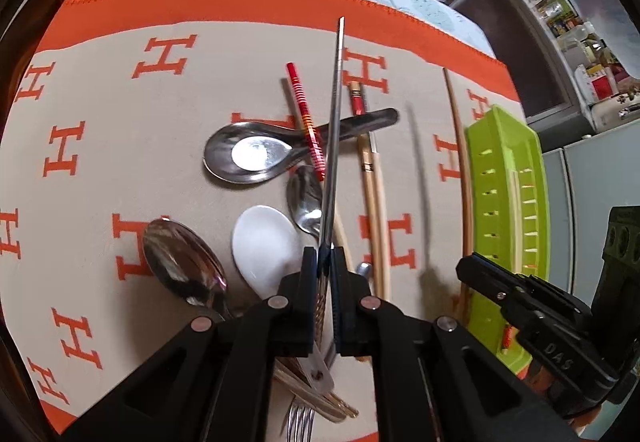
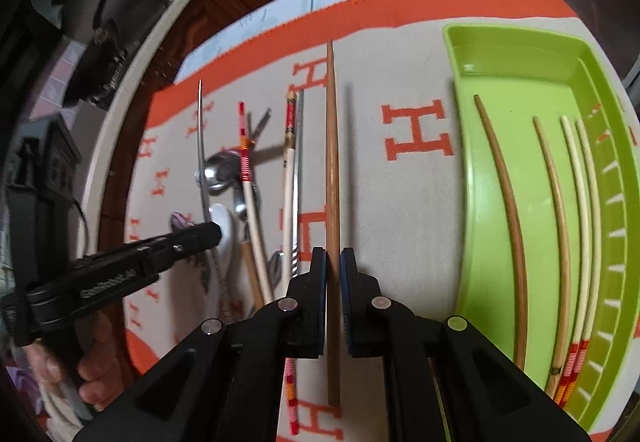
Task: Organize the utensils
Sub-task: 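Carry the brown chopstick in the right tool and metal chopstick in the left toward the tray, then lower both chopsticks into the green tray and open both tools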
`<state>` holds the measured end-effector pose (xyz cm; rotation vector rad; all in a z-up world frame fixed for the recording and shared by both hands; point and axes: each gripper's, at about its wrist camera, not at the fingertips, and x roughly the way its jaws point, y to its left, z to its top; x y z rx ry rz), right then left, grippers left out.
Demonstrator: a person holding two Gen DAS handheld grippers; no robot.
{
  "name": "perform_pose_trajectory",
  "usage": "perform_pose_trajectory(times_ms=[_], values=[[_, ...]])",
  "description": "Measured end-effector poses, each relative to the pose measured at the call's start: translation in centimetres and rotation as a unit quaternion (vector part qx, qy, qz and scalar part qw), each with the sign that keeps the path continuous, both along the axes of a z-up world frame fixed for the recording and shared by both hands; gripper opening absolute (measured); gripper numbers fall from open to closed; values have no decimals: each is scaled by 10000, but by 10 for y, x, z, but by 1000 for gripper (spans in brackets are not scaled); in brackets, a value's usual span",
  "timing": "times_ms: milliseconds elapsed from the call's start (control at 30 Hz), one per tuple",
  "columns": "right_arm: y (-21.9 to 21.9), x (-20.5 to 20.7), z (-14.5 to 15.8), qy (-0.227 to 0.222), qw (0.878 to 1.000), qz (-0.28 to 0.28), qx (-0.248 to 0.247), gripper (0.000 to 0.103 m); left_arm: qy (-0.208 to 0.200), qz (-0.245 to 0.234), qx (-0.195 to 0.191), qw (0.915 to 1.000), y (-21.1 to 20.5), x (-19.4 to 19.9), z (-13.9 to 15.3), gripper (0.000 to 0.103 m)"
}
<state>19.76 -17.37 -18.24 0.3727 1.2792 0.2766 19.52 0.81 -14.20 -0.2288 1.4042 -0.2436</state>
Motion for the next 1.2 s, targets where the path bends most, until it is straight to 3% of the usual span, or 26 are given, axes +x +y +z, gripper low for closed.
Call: perform_pose_trajectory(times_ms=[167, 400, 600, 767, 933, 1200], values=[[-24, -24, 28, -191, 9989, -225, 370, 6, -19, -74, -294, 9995, -6, -7, 12, 4], [-77, -62, 59, -439, 9964, -637, 335, 6, 22, -207, -911, 9956, -18, -17, 20, 3], [-118, -89, 63, -398, 9948, -921, -170, 6, -45, -447, -1121, 9927, -31, -28, 30, 3], [-132, -93, 45, -16, 9936, -924, -641, 8, -47, -653, -1244, 9901, -51, -37, 42, 3], [-136, -96, 39, -39, 9919, -1167, -500, 31, -57, -893, -1336, 9870, -80, -43, 55, 3], [-151, -119, 74, -639, 9803, -1709, -759, 32, 48, -1337, -1259, 9830, -137, -51, 59, 3]])
